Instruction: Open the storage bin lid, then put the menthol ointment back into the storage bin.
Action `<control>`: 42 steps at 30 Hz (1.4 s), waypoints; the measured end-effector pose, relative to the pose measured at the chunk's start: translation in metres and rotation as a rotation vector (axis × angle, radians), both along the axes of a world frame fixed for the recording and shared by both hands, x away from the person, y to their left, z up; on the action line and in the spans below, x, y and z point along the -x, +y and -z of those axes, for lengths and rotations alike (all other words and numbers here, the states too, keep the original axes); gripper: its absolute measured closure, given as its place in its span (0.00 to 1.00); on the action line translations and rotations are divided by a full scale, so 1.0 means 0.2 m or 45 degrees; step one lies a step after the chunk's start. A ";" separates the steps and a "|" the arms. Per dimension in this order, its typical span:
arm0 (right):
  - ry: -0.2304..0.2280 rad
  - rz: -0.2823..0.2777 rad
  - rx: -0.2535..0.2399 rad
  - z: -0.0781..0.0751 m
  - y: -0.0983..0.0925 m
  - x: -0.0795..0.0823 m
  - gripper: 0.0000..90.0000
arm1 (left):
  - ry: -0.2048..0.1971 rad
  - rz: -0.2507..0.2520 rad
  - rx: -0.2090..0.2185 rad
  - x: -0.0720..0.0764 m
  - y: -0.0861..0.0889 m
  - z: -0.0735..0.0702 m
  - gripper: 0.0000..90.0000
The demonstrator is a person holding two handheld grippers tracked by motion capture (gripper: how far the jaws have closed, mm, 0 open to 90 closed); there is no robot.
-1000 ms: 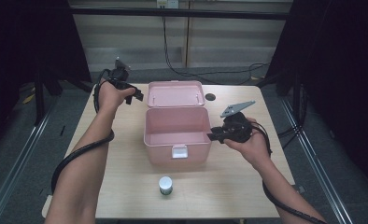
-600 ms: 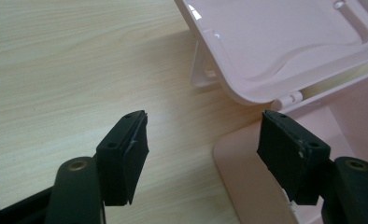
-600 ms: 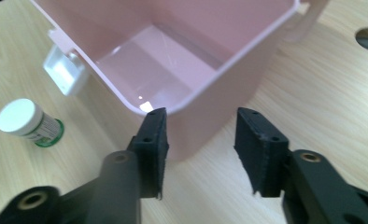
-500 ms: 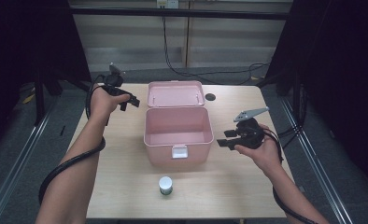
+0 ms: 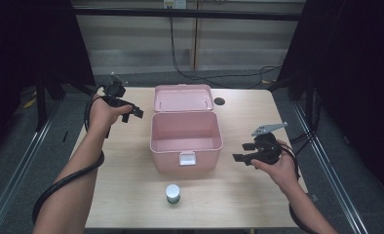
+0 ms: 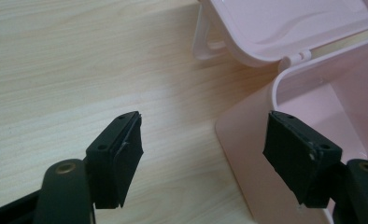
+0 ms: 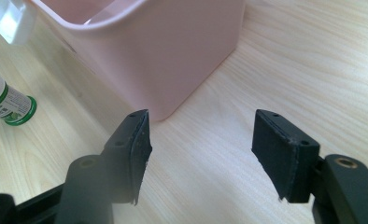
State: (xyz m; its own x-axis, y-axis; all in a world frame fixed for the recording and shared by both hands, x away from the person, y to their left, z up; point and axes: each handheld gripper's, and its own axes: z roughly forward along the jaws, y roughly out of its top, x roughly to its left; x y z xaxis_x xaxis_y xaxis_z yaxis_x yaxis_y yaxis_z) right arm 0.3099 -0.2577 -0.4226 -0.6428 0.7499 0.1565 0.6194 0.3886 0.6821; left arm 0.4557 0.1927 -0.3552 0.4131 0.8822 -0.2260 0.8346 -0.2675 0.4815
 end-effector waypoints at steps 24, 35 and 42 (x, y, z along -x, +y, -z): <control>0.021 0.037 0.051 0.29 -0.07 0.01 0.23 | 0.035 0.094 0.022 0.15 0.04 0.09 0.27; 0.029 0.004 0.111 0.38 -0.07 0.01 0.19 | 0.047 0.168 0.006 0.22 0.02 0.12 0.27; -0.012 -0.006 0.118 0.40 -0.06 0.02 0.17 | 0.048 0.207 0.002 0.27 0.02 0.14 0.27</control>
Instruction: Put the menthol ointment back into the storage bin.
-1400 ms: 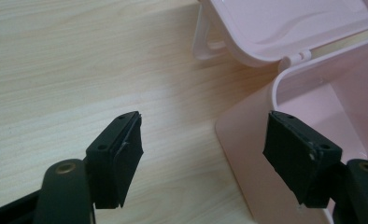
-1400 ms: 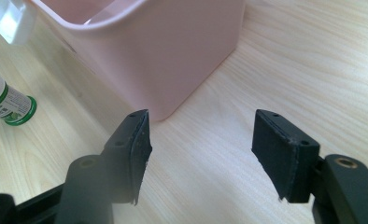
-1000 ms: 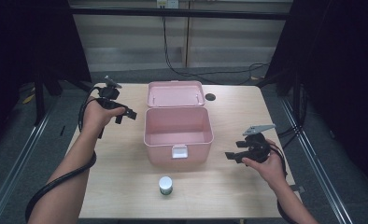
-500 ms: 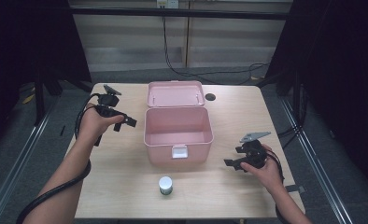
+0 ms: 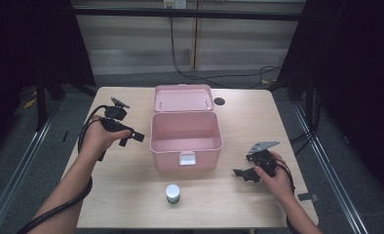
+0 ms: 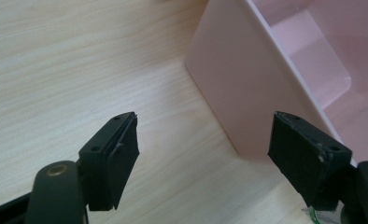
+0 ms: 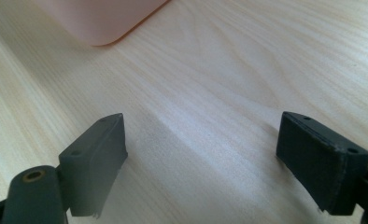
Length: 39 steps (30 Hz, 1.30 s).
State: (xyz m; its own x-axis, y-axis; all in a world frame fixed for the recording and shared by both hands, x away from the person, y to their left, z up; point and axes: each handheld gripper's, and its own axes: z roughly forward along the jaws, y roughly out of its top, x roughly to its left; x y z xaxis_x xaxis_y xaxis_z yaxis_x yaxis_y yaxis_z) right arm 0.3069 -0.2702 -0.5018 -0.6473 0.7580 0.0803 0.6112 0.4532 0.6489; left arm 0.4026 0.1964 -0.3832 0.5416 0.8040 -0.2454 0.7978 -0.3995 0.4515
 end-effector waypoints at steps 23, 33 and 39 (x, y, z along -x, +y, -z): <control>-0.142 -0.010 -0.026 0.05 -0.01 0.04 0.15 | 0.020 0.084 0.008 0.14 -0.02 0.08 0.27; -0.143 -0.008 -0.029 0.05 -0.01 0.04 0.16 | 0.029 0.137 0.017 0.21 -0.06 0.11 0.27; -0.143 -0.008 -0.029 0.05 -0.01 0.04 0.16 | 0.045 0.167 0.009 0.25 -0.08 0.12 0.27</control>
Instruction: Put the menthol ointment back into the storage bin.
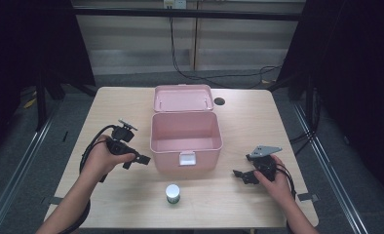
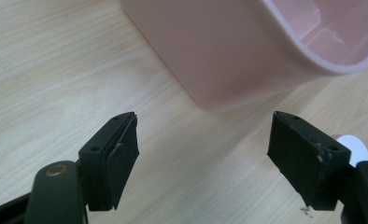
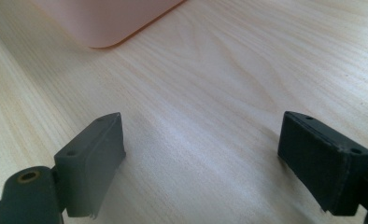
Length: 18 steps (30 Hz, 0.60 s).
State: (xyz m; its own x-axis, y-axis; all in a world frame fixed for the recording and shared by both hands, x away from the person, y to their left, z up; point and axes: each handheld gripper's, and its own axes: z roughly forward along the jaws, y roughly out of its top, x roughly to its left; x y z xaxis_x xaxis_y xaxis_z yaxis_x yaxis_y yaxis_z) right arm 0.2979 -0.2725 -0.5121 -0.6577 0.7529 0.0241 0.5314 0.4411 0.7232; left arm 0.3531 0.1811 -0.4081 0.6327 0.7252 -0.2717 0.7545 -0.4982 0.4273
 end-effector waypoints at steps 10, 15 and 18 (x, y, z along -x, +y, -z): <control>0.000 0.000 -0.001 0.00 0.00 0.00 0.16 | 0.021 0.055 -0.023 0.06 -0.05 0.04 0.27; 0.000 0.000 0.000 0.00 0.00 0.00 0.15 | 0.037 0.095 -0.034 0.09 -0.08 0.05 0.27; -0.001 0.000 0.000 0.00 0.00 0.00 0.15 | 0.040 0.119 -0.045 0.11 -0.10 0.05 0.27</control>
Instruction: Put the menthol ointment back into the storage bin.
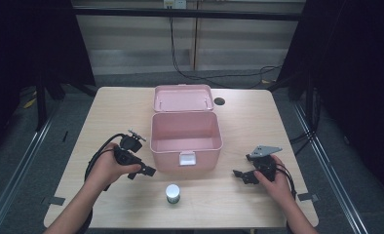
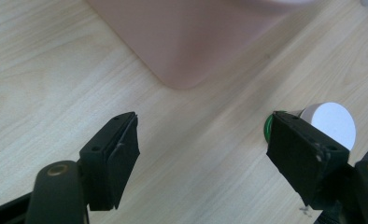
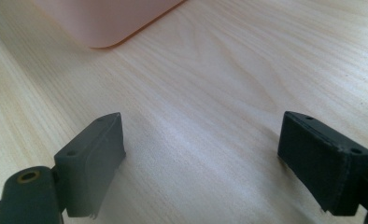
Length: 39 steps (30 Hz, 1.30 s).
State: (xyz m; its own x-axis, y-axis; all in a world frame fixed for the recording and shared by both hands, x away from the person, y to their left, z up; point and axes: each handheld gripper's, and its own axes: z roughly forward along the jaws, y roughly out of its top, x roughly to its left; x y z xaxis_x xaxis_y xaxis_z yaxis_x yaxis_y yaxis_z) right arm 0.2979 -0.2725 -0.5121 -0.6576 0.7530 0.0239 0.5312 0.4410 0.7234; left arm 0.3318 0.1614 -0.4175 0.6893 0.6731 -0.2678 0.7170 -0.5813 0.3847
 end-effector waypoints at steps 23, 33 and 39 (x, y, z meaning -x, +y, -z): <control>0.001 0.000 0.000 0.00 0.00 0.00 0.15 | 0.043 0.128 -0.016 0.09 -0.10 -0.01 0.28; 0.000 0.000 -0.001 0.00 0.00 0.00 0.15 | 0.054 0.167 -0.013 0.12 -0.17 -0.01 0.28; 0.000 0.000 0.000 0.00 0.00 0.00 0.16 | 0.055 0.190 -0.008 0.13 -0.21 -0.02 0.28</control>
State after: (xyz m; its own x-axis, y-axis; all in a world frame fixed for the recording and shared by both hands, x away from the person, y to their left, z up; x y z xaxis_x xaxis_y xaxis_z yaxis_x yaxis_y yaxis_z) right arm 0.2979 -0.2725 -0.5121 -0.6577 0.7529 0.0241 0.5313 0.4409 0.7234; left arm 0.3053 0.1202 -0.4139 0.7696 0.5660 -0.2955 0.6385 -0.6848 0.3512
